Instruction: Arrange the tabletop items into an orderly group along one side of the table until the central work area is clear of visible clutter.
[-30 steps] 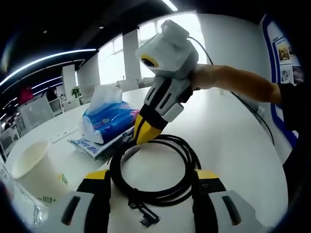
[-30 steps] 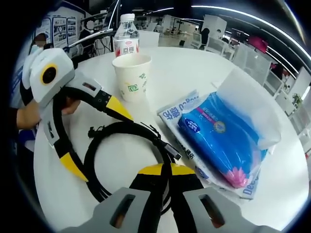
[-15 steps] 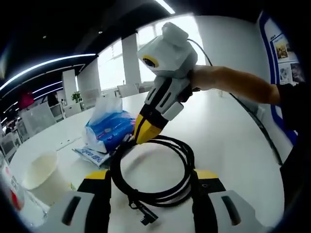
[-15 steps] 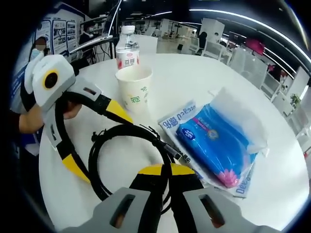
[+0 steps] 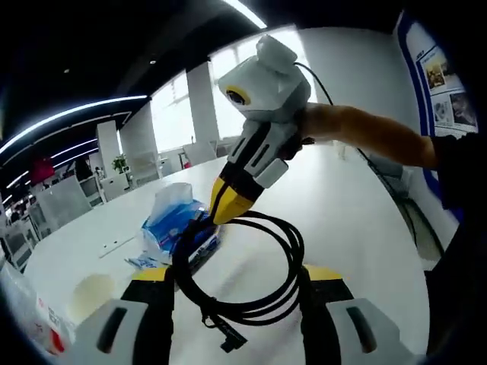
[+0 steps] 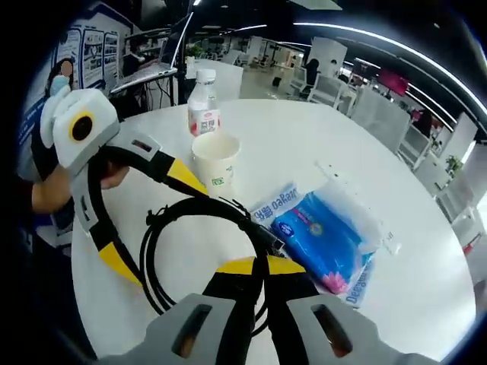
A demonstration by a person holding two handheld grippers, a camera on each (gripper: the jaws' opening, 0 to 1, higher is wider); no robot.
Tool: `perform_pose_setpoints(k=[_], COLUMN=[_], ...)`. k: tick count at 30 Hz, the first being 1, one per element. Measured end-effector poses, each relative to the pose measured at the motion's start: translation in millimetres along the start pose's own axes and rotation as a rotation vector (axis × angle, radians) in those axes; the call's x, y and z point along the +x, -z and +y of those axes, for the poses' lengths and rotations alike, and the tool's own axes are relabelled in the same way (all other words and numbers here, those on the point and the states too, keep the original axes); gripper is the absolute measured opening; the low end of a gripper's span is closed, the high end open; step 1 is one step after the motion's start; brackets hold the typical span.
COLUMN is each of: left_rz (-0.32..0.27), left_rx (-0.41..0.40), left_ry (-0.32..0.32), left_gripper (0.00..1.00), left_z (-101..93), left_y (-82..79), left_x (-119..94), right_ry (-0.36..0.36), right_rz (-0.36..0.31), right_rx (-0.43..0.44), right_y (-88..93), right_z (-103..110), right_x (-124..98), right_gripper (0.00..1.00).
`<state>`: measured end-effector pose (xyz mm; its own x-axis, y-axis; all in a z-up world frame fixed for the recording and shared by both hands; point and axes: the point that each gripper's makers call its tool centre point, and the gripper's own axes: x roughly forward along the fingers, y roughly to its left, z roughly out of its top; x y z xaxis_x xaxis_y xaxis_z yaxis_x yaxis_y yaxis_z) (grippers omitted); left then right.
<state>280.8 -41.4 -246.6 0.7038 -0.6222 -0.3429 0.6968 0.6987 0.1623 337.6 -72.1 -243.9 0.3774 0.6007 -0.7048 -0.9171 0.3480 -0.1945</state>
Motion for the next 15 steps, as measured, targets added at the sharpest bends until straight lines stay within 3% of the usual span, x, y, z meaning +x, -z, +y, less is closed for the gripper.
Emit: perform_pose_setpoints(k=[15], left_rz=[-0.04], left_rx=[0.029], left_ry=[-0.002], left_gripper=[0.65], left_z=[2.1], left_y=[-31.0], left_x=[-16.2], right_ry=[0.043], right_rz=[-0.018], right_rx=[-0.034], right_y=[-22.4], right_z=[-0.4], right_x=[-30.0], right_gripper=[0.0])
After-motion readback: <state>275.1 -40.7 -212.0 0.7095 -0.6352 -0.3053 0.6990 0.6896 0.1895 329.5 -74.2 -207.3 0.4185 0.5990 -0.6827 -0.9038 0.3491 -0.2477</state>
